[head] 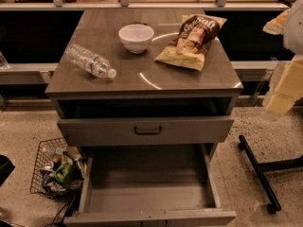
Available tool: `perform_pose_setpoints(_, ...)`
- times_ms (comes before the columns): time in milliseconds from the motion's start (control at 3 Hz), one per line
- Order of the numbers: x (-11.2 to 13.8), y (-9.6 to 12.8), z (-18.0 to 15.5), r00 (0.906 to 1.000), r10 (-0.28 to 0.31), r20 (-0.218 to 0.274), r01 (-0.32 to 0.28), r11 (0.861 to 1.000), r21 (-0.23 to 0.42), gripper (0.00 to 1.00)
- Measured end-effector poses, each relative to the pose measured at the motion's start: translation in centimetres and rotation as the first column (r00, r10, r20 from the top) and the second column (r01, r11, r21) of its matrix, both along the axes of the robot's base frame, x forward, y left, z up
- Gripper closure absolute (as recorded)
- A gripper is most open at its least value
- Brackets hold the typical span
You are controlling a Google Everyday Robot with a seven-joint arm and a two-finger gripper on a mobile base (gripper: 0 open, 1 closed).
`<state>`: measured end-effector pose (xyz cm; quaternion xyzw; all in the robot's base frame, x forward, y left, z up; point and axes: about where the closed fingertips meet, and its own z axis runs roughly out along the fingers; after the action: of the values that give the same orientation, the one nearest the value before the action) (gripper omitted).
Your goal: Close middle drawer
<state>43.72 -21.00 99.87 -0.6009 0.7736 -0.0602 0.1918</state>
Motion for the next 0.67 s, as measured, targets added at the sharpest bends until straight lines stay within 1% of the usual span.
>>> perform_pose_setpoints(333,0.0,0.0,0.0,1.0,0.0,0.0,0.0,1.0,0.0,0.0)
perform_pose_setpoints(667,-0.4,0.2,-2.2,1.0,-0.007,-0.005,0.007,1.0,0.02,0.0)
